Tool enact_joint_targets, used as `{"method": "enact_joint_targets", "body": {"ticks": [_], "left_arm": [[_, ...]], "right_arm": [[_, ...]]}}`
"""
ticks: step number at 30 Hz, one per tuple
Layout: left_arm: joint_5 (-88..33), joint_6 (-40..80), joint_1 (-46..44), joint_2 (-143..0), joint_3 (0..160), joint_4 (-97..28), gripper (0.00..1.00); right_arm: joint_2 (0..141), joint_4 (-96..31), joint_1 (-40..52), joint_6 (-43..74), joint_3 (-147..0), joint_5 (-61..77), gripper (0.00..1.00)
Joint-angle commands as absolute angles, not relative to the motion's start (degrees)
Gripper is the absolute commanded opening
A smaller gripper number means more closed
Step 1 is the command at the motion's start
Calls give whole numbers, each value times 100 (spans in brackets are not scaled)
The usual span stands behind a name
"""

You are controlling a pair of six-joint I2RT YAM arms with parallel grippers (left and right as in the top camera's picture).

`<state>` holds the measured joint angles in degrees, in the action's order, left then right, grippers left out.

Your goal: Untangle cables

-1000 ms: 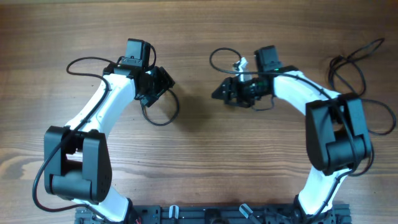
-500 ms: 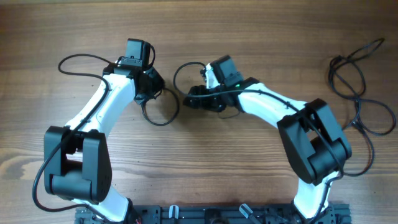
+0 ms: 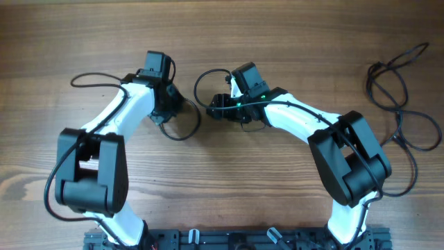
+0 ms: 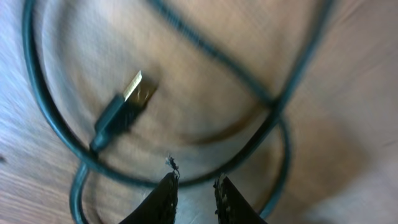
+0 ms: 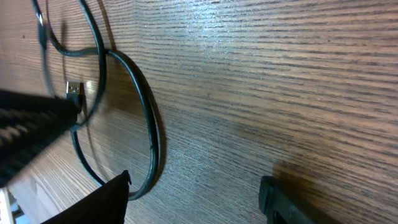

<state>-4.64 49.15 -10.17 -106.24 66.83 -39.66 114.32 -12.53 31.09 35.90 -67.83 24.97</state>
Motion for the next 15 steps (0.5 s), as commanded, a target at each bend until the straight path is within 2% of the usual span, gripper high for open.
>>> {"method": "enact_joint_targets", "body": {"ticks": [1,7,8,9,10,15], "left_arm": [[-1374,5017,-1002,-10818,6460,-4176,23],[-2300,4696,-1002,-10868,6449,-4547,22],[-2539,4565,-1002,-10868,6449,-4554,18],[-2724,4486,-1002,-10868,6449,-4580,8],[-2862,4475,-1002,-10862,6451,-4633,4],[-2930,4405,-945,-10381,6646,-4661,4]], "right_arm": [[11502,-1245,3100,3618,-6790,2403,73],[11502,-1315,3096,3612,-6790,2403,73],[11502,-1315,3087,3612,-6790,2403,73],[11502,-1317,3070,3610,-6792,2403,73],[11502,-1330,3039,3616,-6792,2408,73],[11500,-1463,2814,3612,-6792,2665,74]]}}
